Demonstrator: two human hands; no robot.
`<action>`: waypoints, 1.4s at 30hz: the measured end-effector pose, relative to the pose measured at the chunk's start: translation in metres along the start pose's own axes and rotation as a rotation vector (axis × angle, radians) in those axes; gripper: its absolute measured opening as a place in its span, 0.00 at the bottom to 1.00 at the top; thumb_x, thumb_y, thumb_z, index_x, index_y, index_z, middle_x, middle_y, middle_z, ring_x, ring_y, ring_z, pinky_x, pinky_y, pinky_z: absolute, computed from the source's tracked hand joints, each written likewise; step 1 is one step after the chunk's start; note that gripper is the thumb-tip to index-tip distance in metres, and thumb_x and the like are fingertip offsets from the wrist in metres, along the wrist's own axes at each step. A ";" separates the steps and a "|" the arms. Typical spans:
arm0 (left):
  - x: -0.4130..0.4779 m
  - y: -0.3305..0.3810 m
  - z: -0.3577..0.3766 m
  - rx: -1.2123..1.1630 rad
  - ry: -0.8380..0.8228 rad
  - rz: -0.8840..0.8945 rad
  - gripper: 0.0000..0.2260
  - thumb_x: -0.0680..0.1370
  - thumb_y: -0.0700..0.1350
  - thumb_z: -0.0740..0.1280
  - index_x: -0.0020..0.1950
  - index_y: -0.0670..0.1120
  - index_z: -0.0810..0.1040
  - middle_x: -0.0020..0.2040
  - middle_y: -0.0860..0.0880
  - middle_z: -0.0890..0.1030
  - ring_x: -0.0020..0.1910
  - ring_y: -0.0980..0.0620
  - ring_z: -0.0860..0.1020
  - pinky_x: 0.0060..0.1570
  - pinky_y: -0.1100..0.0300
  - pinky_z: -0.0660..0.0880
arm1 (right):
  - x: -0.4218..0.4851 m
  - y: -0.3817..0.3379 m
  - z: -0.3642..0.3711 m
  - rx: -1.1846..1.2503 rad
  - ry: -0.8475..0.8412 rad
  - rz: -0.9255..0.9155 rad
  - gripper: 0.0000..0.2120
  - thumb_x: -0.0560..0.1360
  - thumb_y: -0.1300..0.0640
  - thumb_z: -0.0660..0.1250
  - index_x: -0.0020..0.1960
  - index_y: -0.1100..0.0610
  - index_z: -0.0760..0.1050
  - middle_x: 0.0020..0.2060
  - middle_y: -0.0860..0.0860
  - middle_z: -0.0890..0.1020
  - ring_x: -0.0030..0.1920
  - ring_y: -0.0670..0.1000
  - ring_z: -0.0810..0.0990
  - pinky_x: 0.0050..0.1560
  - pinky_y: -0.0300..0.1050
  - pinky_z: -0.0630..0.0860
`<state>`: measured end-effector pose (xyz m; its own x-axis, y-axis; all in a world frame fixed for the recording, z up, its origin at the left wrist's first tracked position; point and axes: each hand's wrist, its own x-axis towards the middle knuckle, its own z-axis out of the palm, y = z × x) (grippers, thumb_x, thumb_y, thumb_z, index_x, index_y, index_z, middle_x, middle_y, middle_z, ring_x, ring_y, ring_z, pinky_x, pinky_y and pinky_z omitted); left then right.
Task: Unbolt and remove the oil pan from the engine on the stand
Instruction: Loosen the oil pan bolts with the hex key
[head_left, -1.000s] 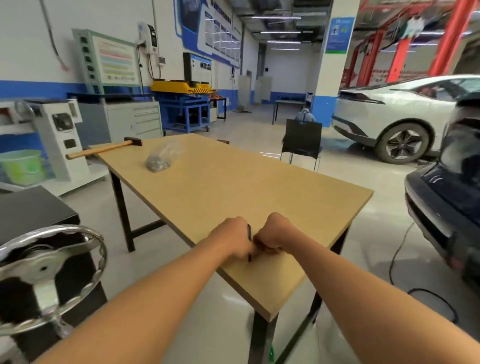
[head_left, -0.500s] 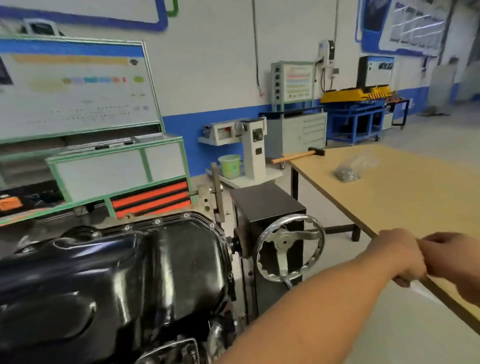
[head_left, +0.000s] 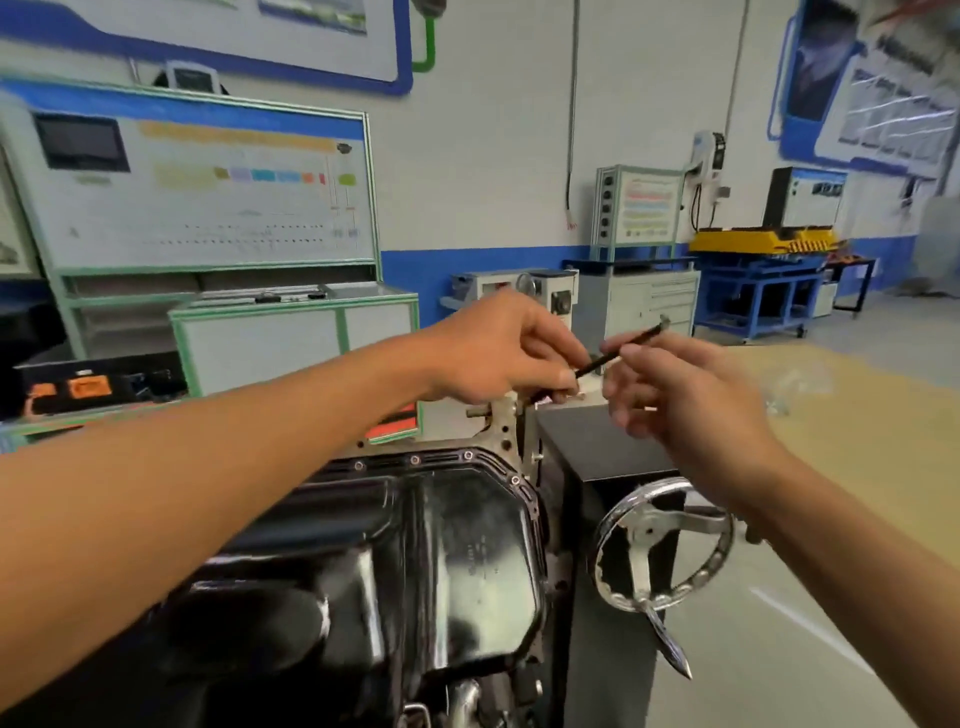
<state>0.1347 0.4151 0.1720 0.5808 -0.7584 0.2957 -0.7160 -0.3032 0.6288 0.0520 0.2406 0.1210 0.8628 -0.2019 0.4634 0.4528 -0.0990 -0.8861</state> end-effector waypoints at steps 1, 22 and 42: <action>-0.008 -0.004 -0.006 0.028 0.024 0.037 0.09 0.76 0.35 0.71 0.54 0.46 0.84 0.42 0.49 0.87 0.42 0.58 0.84 0.44 0.63 0.80 | 0.002 -0.006 0.016 -0.052 -0.042 -0.100 0.10 0.82 0.59 0.62 0.45 0.58 0.80 0.29 0.52 0.80 0.27 0.48 0.76 0.30 0.39 0.70; -0.027 -0.109 0.010 0.448 0.024 -0.076 0.09 0.77 0.41 0.71 0.56 0.48 0.84 0.45 0.54 0.83 0.44 0.58 0.80 0.45 0.66 0.74 | -0.026 0.123 0.048 -0.524 -0.173 0.176 0.17 0.85 0.53 0.57 0.47 0.64 0.75 0.30 0.54 0.70 0.26 0.46 0.69 0.26 0.40 0.68; 0.017 -0.132 0.032 0.555 -0.165 0.029 0.07 0.77 0.43 0.71 0.52 0.52 0.86 0.24 0.65 0.72 0.30 0.74 0.72 0.30 0.77 0.66 | 0.007 0.160 0.032 -0.685 -0.326 -0.148 0.14 0.84 0.53 0.60 0.41 0.56 0.73 0.31 0.45 0.72 0.32 0.43 0.69 0.34 0.35 0.66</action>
<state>0.2268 0.4237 0.0716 0.5215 -0.8376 0.1629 -0.8526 -0.5040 0.1377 0.1378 0.2547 -0.0176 0.8751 0.1472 0.4611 0.4198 -0.7050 -0.5717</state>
